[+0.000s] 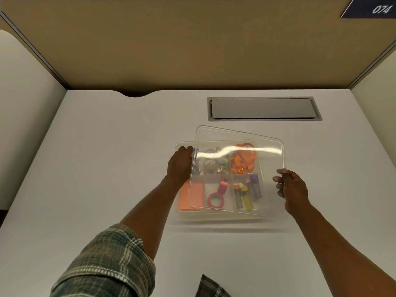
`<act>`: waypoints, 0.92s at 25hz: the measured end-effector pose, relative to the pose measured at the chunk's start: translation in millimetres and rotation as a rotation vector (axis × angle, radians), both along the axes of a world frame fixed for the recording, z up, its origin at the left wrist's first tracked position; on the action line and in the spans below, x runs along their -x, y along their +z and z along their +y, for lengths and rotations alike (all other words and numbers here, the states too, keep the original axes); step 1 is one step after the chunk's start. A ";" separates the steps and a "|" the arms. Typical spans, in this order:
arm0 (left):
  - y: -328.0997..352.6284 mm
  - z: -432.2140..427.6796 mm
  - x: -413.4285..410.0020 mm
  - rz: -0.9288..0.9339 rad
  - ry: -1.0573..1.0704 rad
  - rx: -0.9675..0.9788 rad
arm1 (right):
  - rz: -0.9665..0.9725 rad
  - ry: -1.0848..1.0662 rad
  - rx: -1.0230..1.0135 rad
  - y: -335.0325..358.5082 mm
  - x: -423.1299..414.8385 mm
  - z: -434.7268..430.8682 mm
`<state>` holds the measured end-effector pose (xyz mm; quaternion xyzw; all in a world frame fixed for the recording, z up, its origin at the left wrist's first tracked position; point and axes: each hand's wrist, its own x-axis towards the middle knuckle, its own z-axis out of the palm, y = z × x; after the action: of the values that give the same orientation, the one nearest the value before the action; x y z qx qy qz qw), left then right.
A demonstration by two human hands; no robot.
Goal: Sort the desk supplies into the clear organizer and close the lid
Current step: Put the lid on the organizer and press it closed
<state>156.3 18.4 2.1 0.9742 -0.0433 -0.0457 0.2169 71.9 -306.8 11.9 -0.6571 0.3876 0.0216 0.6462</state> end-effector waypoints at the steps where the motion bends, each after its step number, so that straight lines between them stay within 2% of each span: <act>1: 0.6 -0.9 -1.2 -0.015 0.020 -0.036 | -0.001 0.001 -0.005 0.8 -0.3 -0.2; 4: -0.8 2.4 -4.1 -0.037 0.087 -0.102 | 0.003 0.005 -0.007 2.1 -2.2 0.2; 7: -2.8 7.9 -5.1 0.025 0.147 0.001 | 0.000 0.011 -0.003 0.9 -4.5 3.8; 10: 0.8 15.9 -7.3 0.002 0.160 0.080 | 0.001 0.019 0.005 -0.2 -8.4 8.9; 13: 8.4 25.0 -5.9 -0.081 0.302 0.340 | 0.004 0.028 0.038 -2.8 -13.9 15.0; 15: 7.7 29.6 -5.3 -0.005 0.461 0.532 | -0.002 0.038 0.083 -6.8 -18.7 22.1; 17: 3.4 30.8 -2.0 0.052 0.511 0.489 | -0.020 0.061 0.195 -11.2 -24.8 32.1; 21: -2.2 24.7 6.9 0.073 0.491 0.322 | 0.025 0.132 0.623 -14.2 -41.5 49.1; 23: -4.0 23.2 9.3 0.075 0.503 0.304 | 0.082 0.177 0.708 -15.6 -46.5 52.0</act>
<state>147.0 41.7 -1.9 0.9082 0.2013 -0.0194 0.3663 118.5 -254.8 -3.7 -0.8696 0.3383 -0.0315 0.3582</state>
